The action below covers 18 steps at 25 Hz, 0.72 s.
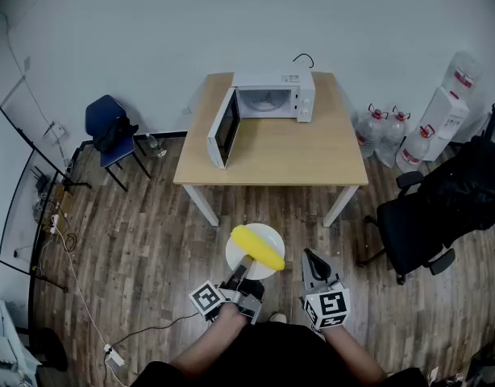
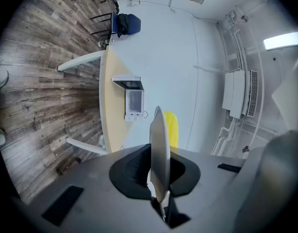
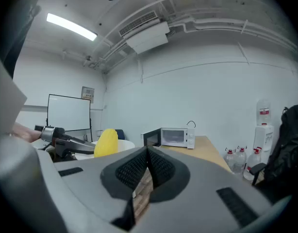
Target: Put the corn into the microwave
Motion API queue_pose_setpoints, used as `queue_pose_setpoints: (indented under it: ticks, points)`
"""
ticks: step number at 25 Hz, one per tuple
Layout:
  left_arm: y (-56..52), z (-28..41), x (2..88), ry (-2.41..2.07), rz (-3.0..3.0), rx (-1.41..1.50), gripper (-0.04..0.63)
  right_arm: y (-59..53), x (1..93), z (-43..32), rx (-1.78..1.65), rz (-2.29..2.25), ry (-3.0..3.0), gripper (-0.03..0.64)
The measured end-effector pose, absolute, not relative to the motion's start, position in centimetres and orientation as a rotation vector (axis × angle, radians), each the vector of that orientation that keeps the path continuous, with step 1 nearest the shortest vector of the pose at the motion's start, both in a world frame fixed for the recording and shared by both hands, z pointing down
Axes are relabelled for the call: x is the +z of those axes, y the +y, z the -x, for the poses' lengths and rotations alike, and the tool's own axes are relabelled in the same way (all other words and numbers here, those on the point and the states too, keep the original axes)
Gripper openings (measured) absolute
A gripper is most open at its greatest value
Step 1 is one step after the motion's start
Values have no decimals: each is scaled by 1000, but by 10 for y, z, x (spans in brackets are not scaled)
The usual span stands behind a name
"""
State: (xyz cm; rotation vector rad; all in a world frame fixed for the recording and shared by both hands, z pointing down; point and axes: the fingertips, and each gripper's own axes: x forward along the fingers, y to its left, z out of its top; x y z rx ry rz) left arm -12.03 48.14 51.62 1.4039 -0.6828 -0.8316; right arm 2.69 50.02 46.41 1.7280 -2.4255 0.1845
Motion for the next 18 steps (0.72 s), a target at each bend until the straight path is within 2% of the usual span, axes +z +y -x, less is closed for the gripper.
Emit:
queue_pose_setpoints:
  ticks: [18]
  points:
    - [454,122,522,-698,-1416,-850,19,508,486,-56,254,-1826,-2366,60]
